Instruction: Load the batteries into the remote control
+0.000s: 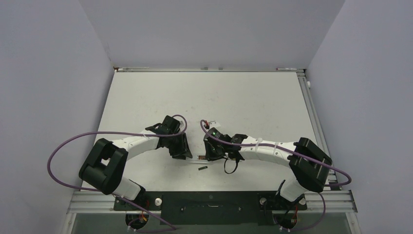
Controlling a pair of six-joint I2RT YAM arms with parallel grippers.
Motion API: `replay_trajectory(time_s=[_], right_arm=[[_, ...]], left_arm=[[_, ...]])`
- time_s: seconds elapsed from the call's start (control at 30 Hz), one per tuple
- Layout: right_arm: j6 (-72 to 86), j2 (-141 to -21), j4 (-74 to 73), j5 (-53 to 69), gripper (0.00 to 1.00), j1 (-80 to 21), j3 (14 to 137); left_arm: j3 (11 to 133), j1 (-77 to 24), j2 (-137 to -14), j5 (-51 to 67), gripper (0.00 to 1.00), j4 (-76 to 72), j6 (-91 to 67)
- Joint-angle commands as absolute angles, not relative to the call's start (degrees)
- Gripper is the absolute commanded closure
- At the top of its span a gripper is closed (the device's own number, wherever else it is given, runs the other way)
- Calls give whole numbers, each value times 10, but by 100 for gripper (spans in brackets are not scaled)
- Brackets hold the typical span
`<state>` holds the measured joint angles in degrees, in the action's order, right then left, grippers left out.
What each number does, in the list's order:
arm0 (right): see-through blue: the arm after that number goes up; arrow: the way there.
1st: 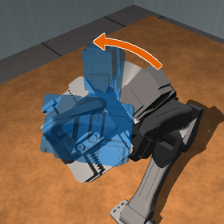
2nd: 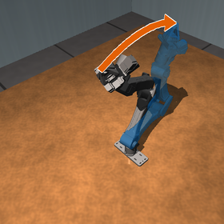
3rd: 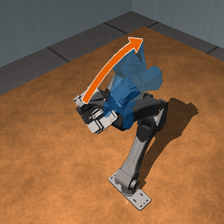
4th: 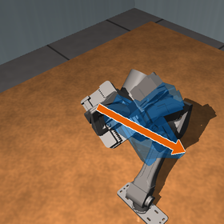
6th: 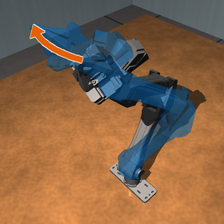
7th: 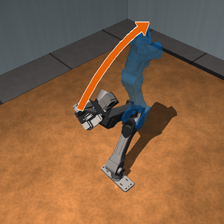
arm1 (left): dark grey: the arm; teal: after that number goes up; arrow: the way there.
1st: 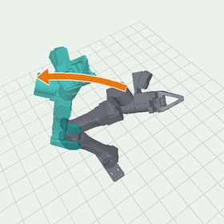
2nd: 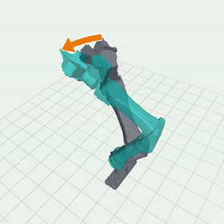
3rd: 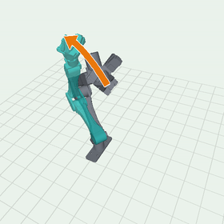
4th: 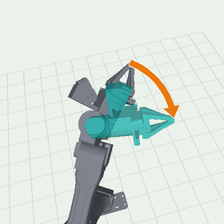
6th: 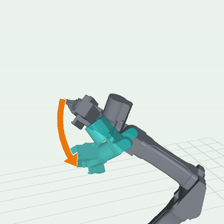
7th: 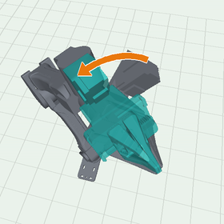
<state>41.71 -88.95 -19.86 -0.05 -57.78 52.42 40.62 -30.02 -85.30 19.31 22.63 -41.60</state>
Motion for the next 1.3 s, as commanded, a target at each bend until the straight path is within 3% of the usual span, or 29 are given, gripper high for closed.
replay_trajectory(time_s=[0.0,0.77,1.27], right_arm=[[423,-898,-192,-12,83,-576,545],[415,-920,-190,15,91,-573,555],[399,-952,-211,21,91,-576,575]], left_arm=[[402,-310,-848,190,76,213,-419],[408,-310,-853,191,77,213,-417],[409,-310,-854,189,77,213,-415]])
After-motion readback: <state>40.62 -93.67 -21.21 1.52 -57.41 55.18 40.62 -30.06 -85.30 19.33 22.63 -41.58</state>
